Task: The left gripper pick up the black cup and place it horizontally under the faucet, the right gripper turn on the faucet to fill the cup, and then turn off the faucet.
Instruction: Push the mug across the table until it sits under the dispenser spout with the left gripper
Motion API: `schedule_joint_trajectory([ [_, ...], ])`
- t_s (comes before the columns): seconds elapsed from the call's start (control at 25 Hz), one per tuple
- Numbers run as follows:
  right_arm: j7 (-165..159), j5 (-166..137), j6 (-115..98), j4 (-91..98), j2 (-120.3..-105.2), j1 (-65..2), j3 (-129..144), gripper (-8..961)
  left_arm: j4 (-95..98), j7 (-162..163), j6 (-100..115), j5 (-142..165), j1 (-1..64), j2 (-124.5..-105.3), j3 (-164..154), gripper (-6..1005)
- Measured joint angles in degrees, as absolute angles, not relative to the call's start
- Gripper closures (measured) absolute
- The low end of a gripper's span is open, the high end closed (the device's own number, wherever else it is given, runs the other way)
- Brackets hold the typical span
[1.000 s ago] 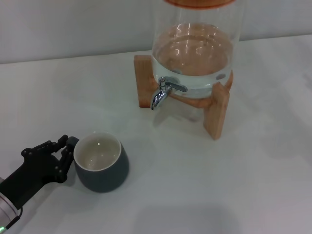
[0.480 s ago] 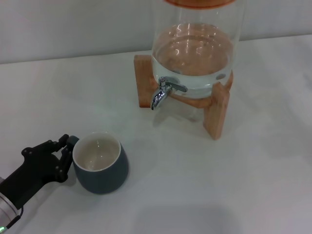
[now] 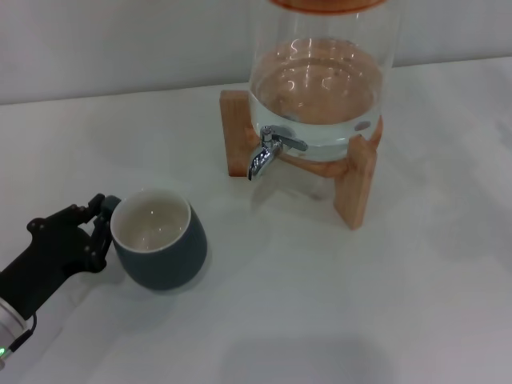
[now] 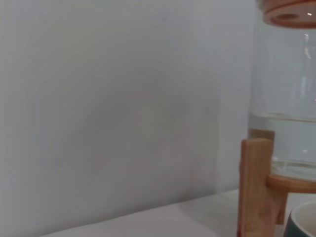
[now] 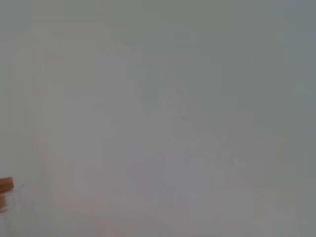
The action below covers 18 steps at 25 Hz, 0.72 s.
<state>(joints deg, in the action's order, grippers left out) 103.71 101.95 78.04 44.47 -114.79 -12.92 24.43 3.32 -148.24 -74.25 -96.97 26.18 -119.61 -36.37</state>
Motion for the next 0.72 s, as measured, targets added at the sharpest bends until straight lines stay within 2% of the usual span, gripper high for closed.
schedule_joint_trajectory([
  [0.72,103.73,101.95,79.15,43.78,-114.78,-12.74,24.34,146,1.94,-143.47,-69.36,-97.41,30.85,-119.73,-36.74,844],
])
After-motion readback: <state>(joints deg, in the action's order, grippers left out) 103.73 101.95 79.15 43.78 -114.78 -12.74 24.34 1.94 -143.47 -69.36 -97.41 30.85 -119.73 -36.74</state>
